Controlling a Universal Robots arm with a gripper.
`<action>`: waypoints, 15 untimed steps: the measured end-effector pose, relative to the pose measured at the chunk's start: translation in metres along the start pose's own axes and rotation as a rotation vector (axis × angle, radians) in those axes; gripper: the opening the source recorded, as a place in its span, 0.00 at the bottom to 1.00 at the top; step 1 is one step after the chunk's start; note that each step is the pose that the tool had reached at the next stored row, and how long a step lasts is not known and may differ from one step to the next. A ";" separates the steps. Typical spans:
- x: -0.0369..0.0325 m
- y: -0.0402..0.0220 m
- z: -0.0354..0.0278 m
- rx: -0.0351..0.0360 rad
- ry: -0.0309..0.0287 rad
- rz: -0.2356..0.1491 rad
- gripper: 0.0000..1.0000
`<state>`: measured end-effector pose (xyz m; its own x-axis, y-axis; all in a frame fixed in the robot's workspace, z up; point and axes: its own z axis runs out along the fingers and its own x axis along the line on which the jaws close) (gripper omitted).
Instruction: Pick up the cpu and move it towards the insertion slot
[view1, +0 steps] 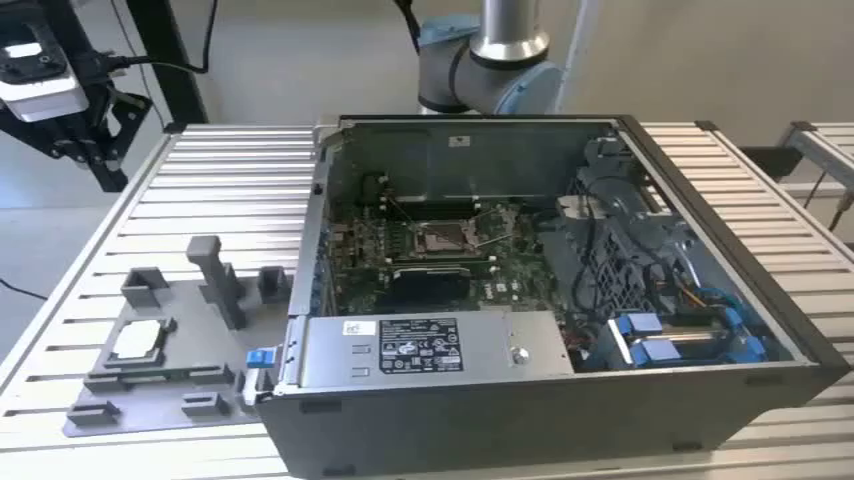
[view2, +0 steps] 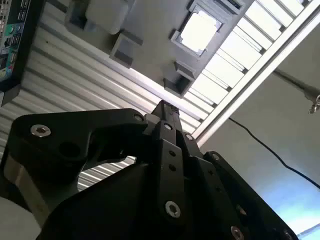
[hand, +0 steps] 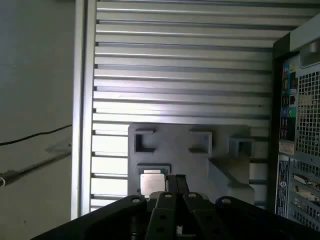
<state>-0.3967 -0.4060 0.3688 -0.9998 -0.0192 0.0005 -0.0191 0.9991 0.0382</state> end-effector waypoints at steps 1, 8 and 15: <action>0.0000 0.0000 0.0000 0.0000 0.0000 0.000 0.00; 0.0000 0.0000 0.0000 0.0001 0.0000 0.000 0.00; 0.0008 -0.0022 -0.0001 0.0001 0.0002 0.000 0.00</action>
<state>-0.3974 -0.4082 0.3688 -0.9998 -0.0191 0.0007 -0.0191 0.9991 0.0381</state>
